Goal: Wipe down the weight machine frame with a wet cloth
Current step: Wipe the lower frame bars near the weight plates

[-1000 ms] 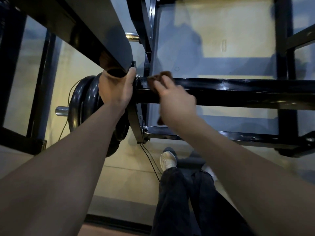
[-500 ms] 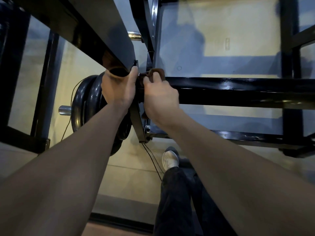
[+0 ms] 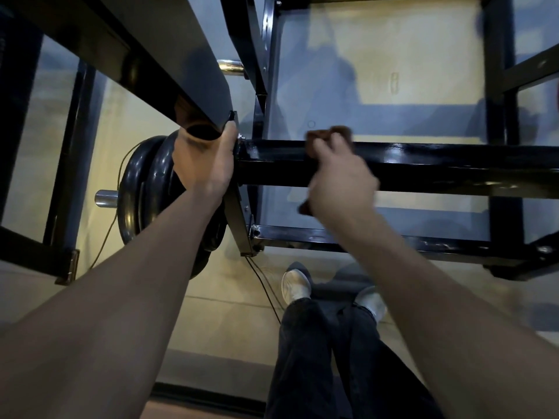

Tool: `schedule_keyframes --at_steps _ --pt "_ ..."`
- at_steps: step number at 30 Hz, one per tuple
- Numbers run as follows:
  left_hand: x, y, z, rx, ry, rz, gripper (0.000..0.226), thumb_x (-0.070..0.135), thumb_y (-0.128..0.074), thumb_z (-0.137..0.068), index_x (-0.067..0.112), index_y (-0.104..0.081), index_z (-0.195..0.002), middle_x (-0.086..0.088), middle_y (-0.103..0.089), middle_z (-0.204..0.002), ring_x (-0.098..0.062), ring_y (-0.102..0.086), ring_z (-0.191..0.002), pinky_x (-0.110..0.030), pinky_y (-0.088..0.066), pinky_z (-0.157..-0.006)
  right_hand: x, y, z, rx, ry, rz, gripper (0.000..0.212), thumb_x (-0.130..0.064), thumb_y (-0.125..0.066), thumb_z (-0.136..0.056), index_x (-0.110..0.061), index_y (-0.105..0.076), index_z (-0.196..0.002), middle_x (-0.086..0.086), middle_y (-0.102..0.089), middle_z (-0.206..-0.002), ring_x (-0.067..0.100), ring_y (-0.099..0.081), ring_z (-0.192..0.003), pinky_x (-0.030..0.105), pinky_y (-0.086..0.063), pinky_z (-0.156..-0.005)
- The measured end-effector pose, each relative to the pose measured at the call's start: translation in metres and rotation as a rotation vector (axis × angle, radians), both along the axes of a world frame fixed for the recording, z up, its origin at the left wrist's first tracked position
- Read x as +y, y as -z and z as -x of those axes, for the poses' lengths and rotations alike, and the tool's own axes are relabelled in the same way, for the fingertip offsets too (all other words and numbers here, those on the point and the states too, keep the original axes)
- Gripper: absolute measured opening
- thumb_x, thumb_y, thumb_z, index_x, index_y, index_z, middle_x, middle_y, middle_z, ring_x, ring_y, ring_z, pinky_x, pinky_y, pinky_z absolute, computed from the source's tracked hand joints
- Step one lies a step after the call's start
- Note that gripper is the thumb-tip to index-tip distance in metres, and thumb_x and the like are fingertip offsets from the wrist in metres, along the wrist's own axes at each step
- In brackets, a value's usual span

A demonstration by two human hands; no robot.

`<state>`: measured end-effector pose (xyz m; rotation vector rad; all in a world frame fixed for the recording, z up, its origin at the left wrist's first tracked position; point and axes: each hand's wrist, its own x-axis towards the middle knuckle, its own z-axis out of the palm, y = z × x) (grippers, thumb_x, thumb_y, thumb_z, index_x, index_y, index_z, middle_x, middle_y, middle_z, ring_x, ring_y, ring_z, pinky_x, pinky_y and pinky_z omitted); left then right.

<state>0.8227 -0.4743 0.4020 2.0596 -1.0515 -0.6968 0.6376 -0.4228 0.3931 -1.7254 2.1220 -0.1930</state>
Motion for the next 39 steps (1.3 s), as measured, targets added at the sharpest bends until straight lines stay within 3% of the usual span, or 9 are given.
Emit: schedule_keyframes --at_steps 8,12,16,20,26,29,33,36,39 --pt "0.004 -0.005 0.003 0.028 0.006 0.025 0.025 0.050 -0.076 -0.071 0.034 -0.061 -0.084 0.011 -0.074 -0.087 -0.005 -0.070 -0.087 -0.040 -0.059 -0.089 -0.016 -0.006 -0.044 -0.044 -0.304 -0.057 0.059 -0.010 -0.060 -0.093 -0.026 -0.042 -0.146 0.001 -0.039 -0.150 0.031 -0.054 -0.115 0.042 -0.040 -0.068" --pt "0.004 -0.007 0.002 0.006 0.005 0.033 0.022 0.047 -0.077 -0.074 0.033 -0.061 -0.082 0.013 -0.074 -0.084 -0.002 -0.070 -0.084 -0.037 -0.058 -0.089 0.021 -0.003 0.053 -0.005 -0.082 0.026 0.068 -0.009 -0.056 -0.088 -0.040 -0.044 -0.147 -0.013 -0.041 -0.153 0.035 -0.060 -0.111 0.039 -0.048 -0.071" --pt "0.005 -0.007 0.004 0.008 -0.046 0.043 0.025 0.048 -0.078 -0.073 0.039 -0.056 -0.079 0.017 -0.072 -0.084 0.001 -0.068 -0.086 -0.036 -0.057 -0.092 0.037 -0.009 0.095 0.053 0.156 -0.007 0.058 -0.013 -0.053 -0.095 -0.031 -0.049 -0.150 -0.007 -0.039 -0.161 0.041 -0.057 -0.118 0.049 -0.052 -0.089" --pt "0.006 -0.004 0.008 0.023 -0.084 0.055 0.027 0.051 -0.078 -0.073 0.036 -0.061 -0.088 0.017 -0.072 -0.088 0.005 -0.066 -0.087 -0.034 -0.055 -0.094 0.009 -0.008 0.026 -0.011 0.053 -0.011 0.047 -0.012 -0.055 -0.089 -0.026 -0.054 -0.134 0.001 -0.048 -0.139 0.038 -0.060 -0.106 0.038 -0.040 -0.068" --pt "0.006 -0.005 0.011 0.051 -0.103 0.050 0.046 0.054 -0.077 -0.071 0.031 -0.063 -0.108 0.016 -0.072 -0.100 -0.002 -0.066 -0.097 -0.033 -0.053 -0.098 -0.028 -0.016 -0.077 -0.094 -0.269 -0.141 0.048 -0.014 -0.054 -0.098 -0.023 -0.046 -0.144 0.003 -0.040 -0.146 0.033 -0.052 -0.120 0.042 -0.039 -0.073" --pt "0.008 -0.002 0.017 0.169 -0.152 0.059 0.058 0.047 -0.079 -0.074 0.037 -0.056 -0.127 0.019 -0.066 -0.113 0.002 -0.063 -0.103 -0.026 -0.050 -0.098 -0.016 -0.011 -0.036 -0.070 -0.275 -0.102 0.061 -0.012 -0.062 -0.094 -0.029 -0.042 -0.149 -0.002 -0.036 -0.154 0.032 -0.052 -0.119 0.042 -0.040 -0.072" --pt "0.023 0.010 0.041 -0.040 -0.272 -0.011 0.075 0.042 -0.071 -0.087 0.014 -0.039 -0.148 -0.004 -0.042 -0.142 -0.021 -0.047 -0.130 -0.035 -0.044 -0.108 0.023 -0.002 0.075 0.017 -0.092 -0.003 0.068 -0.014 -0.058 -0.092 -0.039 -0.038 -0.151 -0.013 -0.033 -0.160 0.034 -0.057 -0.114 0.042 -0.047 -0.074" --pt "0.041 0.014 0.075 -0.126 -0.409 -0.188 0.053 0.030 -0.066 -0.091 0.011 -0.042 -0.134 -0.011 -0.040 -0.142 -0.030 -0.041 -0.129 -0.041 -0.037 -0.106 0.042 -0.007 0.156 0.083 0.050 0.011 0.063 -0.015 -0.053 -0.095 -0.036 -0.043 -0.153 -0.014 -0.035 -0.162 0.035 -0.057 -0.122 0.049 -0.054 -0.090" --pt "0.057 0.020 0.096 -0.239 -0.151 -0.143 0.037 0.024 -0.064 -0.087 0.015 -0.047 -0.118 -0.008 -0.044 -0.135 -0.030 -0.042 -0.127 -0.041 -0.030 -0.100 0.052 -0.014 0.206 0.093 0.163 -0.015 0.059 -0.013 -0.051 -0.098 -0.031 -0.046 -0.154 -0.008 -0.036 -0.164 0.038 -0.053 -0.130 0.053 -0.050 -0.102"
